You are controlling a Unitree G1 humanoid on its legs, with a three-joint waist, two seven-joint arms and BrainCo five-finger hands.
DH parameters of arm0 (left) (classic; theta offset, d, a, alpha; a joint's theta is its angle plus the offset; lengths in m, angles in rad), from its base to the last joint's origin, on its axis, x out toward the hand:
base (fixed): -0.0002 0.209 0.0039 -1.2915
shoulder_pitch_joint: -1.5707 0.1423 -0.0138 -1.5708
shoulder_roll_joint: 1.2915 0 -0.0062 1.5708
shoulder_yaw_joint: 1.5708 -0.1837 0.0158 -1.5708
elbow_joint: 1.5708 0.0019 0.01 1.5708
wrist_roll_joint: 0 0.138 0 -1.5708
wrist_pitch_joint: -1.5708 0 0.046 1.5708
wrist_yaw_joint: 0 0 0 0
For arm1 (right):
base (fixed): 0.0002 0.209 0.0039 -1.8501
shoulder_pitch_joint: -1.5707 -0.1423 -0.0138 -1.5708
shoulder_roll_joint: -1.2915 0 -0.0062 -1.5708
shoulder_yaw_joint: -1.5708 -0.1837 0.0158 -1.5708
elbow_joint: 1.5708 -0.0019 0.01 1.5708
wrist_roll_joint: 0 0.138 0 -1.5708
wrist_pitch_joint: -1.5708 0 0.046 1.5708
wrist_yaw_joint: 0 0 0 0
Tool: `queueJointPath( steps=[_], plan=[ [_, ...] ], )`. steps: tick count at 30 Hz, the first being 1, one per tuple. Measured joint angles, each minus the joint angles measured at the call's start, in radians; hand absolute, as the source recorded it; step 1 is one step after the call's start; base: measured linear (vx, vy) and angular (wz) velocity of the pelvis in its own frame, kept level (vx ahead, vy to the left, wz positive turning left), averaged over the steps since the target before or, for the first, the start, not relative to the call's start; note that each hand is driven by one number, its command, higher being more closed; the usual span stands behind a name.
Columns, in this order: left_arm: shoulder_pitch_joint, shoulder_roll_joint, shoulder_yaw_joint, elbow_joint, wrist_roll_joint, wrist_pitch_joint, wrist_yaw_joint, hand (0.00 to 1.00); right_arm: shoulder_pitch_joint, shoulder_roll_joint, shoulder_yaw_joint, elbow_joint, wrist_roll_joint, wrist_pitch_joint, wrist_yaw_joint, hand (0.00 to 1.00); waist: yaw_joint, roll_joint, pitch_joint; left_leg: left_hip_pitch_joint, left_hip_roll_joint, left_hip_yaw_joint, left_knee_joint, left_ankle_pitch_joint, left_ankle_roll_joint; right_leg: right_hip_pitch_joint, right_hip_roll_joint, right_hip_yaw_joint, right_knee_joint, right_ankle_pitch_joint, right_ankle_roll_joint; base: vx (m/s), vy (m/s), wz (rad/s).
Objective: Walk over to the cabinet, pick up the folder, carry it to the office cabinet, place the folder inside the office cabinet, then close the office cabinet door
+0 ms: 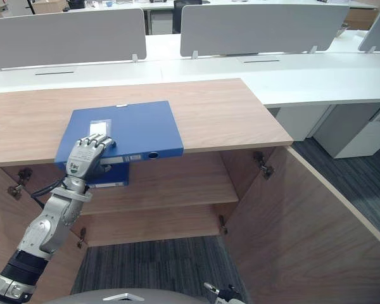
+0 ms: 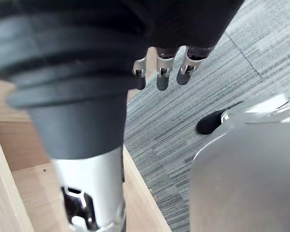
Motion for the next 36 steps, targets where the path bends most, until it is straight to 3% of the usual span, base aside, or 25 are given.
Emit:
queueJointPath(
  steps=[8,14,17,25,30,36],
  plan=[
    [-0.014,0.035,0.07,-0.024,0.01,0.003,0.02,1.0,0.001,0.003,0.001,-0.003,0.031,-0.001,0.002,0.0,-0.006,0.001,-0.001,0.0,0.001,0.006,0.0,-0.005,-0.001,0.0,0.0,0.007,-0.005,0.0,0.0,0.0,0.0,0.0],
    [-0.013,0.038,0.07,-0.067,0.007,0.001,0.018,1.0,0.001,0.006,0.035,-0.046,0.041,-0.01,0.002,0.0,-0.006,0.0,-0.001,0.0,0.001,0.015,0.001,-0.007,-0.002,-0.003,0.001,0.02,-0.007,0.002,0.001,-0.01,-0.019,-0.04],
    [-0.005,0.03,0.035,-0.166,-0.007,-0.011,0.018,1.0,0.003,0.009,0.061,-0.08,0.043,-0.028,0.001,0.0,0.0,0.0,-0.002,-0.002,0.001,0.026,0.006,-0.007,-0.002,-0.012,0.0,0.032,-0.003,0.003,0.002,-0.01,-0.017,-0.1],
    [0.005,-0.07,-0.09,-0.376,-0.154,-0.131,0.018,1.0,0.009,0.011,0.158,-0.205,0.094,-0.06,0.001,0.0,-0.007,0.009,-0.007,-0.001,0.001,0.05,0.006,-0.007,-0.001,-0.048,0.001,0.076,0.032,0.003,0.002,-0.06,-0.013,-0.12],
    [0.008,-0.126,-0.091,-0.448,-0.26,-0.148,0.024,1.0,0.044,0.021,0.197,-0.391,0.143,-0.09,-0.001,0.0,-0.006,0.016,-0.01,-0.005,-0.001,0.052,0.006,-0.003,0.004,-0.065,0.002,0.084,0.048,0.004,0.005,-0.06,-0.018,-0.05],
    [0.04,-0.202,-0.073,-0.552,-0.437,-0.168,0.038,1.0,0.051,0.079,0.212,-0.674,0.218,-0.157,0.0,0.0,-0.004,0.013,-0.009,-0.015,-0.003,0.053,0.007,0.0,0.007,-0.079,0.002,0.087,0.051,0.008,0.011,-0.03,-0.015,-0.01]
  ],
)
